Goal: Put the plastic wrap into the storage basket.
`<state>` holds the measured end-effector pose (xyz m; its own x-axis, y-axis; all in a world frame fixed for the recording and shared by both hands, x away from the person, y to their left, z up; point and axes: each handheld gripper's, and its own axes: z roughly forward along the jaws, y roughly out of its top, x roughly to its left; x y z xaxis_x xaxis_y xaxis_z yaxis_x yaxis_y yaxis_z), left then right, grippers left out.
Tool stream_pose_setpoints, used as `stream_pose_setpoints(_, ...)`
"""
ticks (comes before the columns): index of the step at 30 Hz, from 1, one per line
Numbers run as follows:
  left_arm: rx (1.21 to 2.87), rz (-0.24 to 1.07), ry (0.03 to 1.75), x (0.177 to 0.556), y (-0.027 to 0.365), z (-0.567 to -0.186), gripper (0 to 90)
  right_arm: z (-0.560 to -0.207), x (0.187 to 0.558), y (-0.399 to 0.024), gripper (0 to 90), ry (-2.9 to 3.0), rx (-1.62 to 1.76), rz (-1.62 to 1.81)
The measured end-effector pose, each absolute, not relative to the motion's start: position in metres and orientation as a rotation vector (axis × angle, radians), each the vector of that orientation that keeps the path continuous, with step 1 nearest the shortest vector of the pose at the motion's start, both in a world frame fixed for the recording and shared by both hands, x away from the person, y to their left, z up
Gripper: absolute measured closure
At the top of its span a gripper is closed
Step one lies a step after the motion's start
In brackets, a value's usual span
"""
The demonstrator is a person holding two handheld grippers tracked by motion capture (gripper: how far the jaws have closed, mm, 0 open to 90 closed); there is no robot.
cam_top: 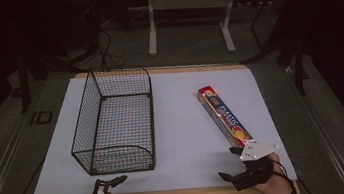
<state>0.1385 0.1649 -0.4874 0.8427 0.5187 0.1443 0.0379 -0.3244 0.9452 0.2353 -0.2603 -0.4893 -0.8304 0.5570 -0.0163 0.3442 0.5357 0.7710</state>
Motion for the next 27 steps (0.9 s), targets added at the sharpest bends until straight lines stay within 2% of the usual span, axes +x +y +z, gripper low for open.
stream_pose_setpoints(15, 1.859, 0.514, 0.411, 0.138, 0.164, -0.487, 0.0, -0.479, 0.24, -0.276, 14.1, 2.38, 0.777, 1.166)
stream_pose_setpoints(27, 1.85, 0.521, 0.415, 0.138, 0.165, -0.487, 0.0, -0.481, 0.267, -0.29, 15.7, 2.254, 0.963, 1.093)
